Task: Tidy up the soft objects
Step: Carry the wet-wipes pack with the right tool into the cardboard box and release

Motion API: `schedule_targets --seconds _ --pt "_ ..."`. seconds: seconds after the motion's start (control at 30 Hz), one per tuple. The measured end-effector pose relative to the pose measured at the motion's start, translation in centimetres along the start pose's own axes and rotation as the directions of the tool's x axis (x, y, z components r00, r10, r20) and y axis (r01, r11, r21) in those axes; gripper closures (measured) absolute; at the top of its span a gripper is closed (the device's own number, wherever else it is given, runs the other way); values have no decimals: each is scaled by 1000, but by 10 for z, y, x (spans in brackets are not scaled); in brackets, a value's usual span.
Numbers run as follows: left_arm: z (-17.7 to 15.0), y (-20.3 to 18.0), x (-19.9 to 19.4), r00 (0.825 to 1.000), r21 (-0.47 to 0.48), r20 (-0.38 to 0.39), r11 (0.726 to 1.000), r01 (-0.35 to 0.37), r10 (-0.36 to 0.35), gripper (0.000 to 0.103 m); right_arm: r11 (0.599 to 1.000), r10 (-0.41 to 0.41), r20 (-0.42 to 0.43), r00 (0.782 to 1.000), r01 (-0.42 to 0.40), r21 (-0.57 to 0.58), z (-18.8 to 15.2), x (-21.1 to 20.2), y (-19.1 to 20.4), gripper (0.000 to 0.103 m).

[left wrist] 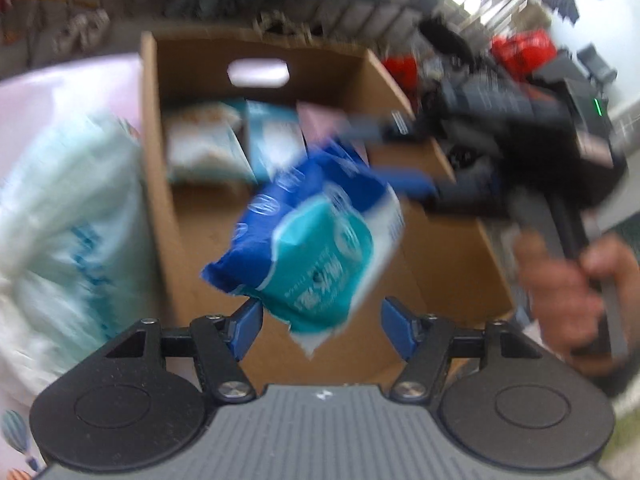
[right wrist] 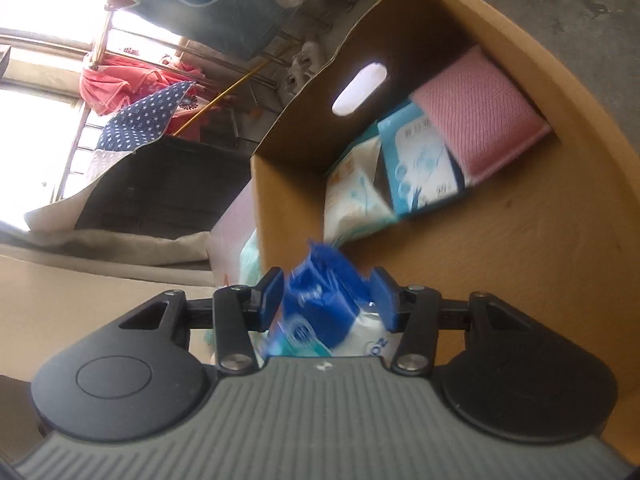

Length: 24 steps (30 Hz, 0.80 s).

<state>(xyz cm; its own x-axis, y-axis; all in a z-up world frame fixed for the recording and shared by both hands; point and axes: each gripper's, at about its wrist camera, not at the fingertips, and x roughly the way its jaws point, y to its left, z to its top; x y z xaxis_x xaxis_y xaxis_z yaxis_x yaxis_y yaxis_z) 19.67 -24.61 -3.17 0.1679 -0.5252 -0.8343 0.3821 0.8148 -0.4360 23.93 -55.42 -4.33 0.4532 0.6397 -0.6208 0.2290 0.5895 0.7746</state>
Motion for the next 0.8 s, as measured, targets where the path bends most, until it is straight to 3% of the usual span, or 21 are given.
schedule_targets --seconds 0.17,0.3,0.47,0.73,0.8 --pt "-7 0 8 999 13 -34 1000 21 -21 37 999 -42 -42 998 42 -9 16 50 -3 54" --pt "-5 5 -8 999 14 2 999 35 -35 37 992 -109 -28 994 107 -66 4 54 11 54" --pt "-8 23 -44 994 -2 87 998 60 -59 35 963 -263 -12 965 262 -60 -8 41 10 51" --pt "-27 66 -97 980 -32 197 999 15 -8 34 932 -363 -170 916 355 -76 -37 74 -11 52" --pt "-35 79 -108 977 -44 211 999 -6 15 34 920 -390 -155 907 376 -115 -43 85 -7 57"
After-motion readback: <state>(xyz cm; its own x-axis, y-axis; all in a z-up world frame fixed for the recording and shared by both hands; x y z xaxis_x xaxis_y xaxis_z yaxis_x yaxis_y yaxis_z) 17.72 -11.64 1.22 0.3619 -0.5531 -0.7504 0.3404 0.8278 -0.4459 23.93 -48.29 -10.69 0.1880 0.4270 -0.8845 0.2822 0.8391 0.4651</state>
